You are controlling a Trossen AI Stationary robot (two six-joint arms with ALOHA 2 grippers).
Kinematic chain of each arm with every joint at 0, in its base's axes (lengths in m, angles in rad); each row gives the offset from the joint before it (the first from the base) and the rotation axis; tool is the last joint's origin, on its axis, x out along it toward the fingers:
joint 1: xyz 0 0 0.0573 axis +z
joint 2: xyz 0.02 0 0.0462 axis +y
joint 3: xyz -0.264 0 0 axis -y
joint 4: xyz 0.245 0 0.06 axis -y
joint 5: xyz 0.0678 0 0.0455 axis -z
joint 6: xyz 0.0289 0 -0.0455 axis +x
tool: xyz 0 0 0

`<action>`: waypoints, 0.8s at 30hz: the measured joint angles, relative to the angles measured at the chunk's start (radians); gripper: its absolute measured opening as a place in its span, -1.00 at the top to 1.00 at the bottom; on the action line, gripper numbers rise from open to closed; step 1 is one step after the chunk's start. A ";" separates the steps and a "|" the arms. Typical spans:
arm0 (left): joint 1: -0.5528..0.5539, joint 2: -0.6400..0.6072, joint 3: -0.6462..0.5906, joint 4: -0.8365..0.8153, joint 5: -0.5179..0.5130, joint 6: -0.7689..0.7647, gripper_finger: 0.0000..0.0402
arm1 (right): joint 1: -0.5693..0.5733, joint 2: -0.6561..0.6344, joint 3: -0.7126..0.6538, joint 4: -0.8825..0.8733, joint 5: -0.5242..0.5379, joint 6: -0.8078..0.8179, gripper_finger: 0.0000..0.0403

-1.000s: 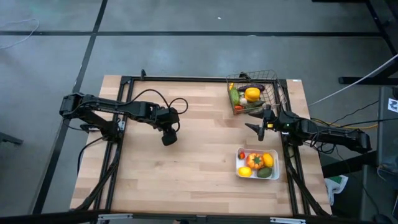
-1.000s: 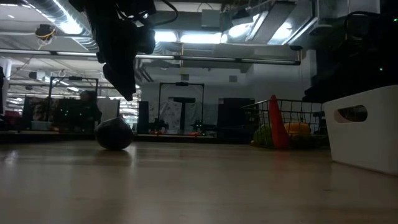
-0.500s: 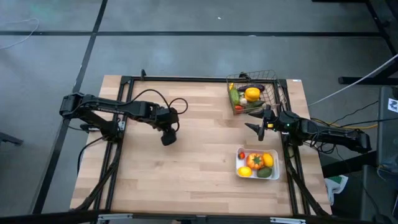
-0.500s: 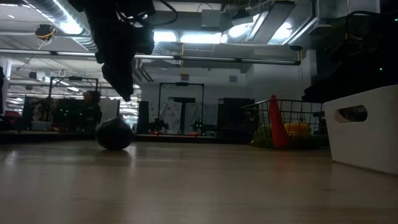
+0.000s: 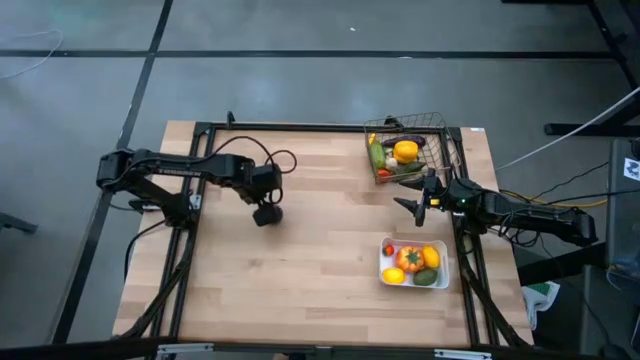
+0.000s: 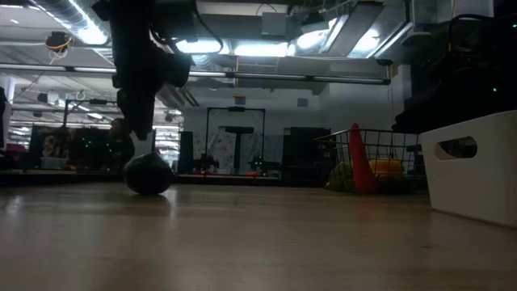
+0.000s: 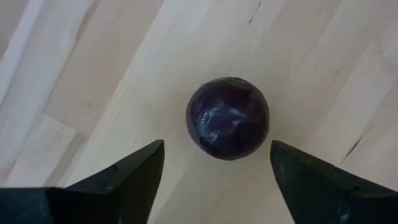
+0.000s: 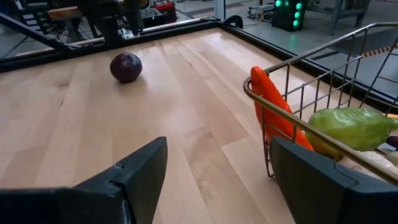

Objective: Sort produce into baskets
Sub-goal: Put the violet onion into the black wire basket

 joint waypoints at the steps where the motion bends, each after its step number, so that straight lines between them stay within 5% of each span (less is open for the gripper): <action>1: 0.012 0.000 0.000 0.000 0.010 0.003 -0.47 | 0.000 0.000 0.000 0.000 0.000 0.000 -0.39; 10: 0.078 0.000 -0.077 0.053 0.102 -0.073 -0.97 | 0.000 0.000 0.000 0.001 0.000 0.000 -0.39; 24: 0.055 0.005 -0.078 0.177 0.078 -0.231 -0.90 | 0.000 0.000 0.000 0.002 0.000 0.000 -0.39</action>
